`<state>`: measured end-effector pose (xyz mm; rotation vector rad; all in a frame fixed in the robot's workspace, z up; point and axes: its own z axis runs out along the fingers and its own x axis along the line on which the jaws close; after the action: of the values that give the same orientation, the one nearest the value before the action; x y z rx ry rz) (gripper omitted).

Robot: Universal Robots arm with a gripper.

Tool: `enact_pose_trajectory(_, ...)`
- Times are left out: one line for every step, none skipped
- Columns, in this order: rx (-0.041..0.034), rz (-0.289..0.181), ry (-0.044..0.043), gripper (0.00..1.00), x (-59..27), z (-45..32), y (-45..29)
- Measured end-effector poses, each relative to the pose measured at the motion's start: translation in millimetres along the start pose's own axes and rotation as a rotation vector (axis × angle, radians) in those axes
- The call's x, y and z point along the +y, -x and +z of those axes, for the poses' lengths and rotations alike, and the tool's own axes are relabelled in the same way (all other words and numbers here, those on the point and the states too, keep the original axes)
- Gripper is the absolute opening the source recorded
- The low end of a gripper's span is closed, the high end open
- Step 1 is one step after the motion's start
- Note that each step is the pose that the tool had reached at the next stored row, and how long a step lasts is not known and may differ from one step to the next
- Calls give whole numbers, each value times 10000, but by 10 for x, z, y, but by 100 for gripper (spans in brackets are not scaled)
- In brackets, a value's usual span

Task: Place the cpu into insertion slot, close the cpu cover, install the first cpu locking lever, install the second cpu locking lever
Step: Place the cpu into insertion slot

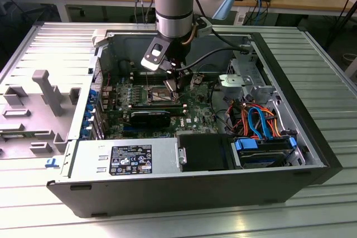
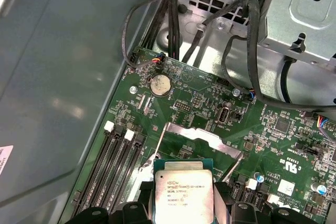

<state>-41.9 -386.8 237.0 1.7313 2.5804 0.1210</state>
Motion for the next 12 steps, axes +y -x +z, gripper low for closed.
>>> enact_pose_trajectory(-1, 17, 0, 54, 0, 1, 0)
enact_pose_trajectory(-2, 27, 1, 54, 0, 2, 0)
enact_pose_trajectory(-3, 45, 1, 54, 0, 4, 0)
enact_pose_trajectory(-4, 55, 1, 54, 0, 4, 0)
enact_pose_trajectory(-5, 61, 1, 54, 0, 5, 0)
enact_pose_trajectory(-5, 69, 1, 54, 0, 5, 0)
enact_pose_trajectory(-6, 75, 2, 54, 0, 6, 0)
enact_pose_trajectory(-6, 83, 2, 54, -1, 6, 0)
enact_pose_trajectory(-7, 90, 2, 54, -1, 7, 0)
enact_pose_trajectory(-7, 95, 2, 54, -1, 7, 0)
enact_pose_trajectory(-8, 102, 2, 54, -1, 8, 0)
enact_pose_trajectory(-9, 109, 2, 54, -1, 8, 0)
